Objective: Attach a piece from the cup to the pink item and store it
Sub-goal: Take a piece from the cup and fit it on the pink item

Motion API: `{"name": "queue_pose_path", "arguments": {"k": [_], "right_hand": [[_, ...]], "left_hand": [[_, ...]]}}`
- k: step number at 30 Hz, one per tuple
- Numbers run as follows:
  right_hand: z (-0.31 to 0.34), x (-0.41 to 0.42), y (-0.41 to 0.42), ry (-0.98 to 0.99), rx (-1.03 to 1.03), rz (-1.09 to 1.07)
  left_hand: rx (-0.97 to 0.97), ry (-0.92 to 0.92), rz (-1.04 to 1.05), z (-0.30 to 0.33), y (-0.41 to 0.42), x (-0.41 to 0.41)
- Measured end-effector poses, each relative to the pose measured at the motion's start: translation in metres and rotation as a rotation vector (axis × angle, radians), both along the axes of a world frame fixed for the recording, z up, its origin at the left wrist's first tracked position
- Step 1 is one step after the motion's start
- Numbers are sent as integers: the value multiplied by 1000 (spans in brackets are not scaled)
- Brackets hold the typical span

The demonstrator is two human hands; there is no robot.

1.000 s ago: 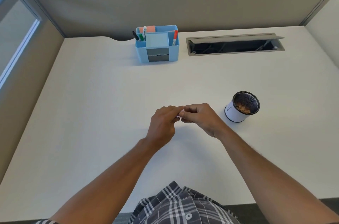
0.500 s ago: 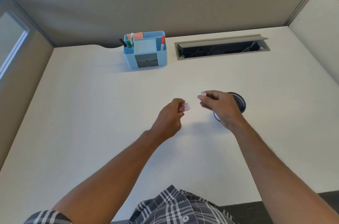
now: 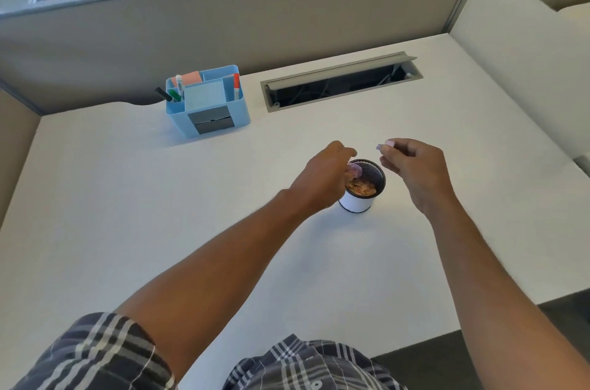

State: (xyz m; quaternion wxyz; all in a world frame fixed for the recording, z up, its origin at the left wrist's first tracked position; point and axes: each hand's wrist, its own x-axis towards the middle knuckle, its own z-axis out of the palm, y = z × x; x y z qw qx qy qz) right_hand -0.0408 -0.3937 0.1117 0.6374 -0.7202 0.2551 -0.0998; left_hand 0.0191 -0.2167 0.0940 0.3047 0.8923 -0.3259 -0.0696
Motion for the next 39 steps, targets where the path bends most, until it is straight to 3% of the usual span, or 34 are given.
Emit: {"name": "queue_pose_path", "arguments": {"k": [5, 11, 19, 26, 31, 39], "right_hand": [[-4, -5, -10, 20, -17, -14], [-7, -7, -14, 21, -12, -16], [-15, -6, -10, 45, -49, 95], [-11, 1, 16, 43, 7, 212], [-6, 6, 30, 23, 0, 288], [1, 10, 40, 4, -28, 367]], "left_hand": [[106, -31, -43, 3, -21, 5], [38, 14, -13, -2, -21, 3], [-288, 227, 317, -12, 5, -9], [-507, 299, 474, -19, 34, -22], [-581, 266, 498, -17, 45, -27], [-534, 93, 420, -18, 54, -30]]}}
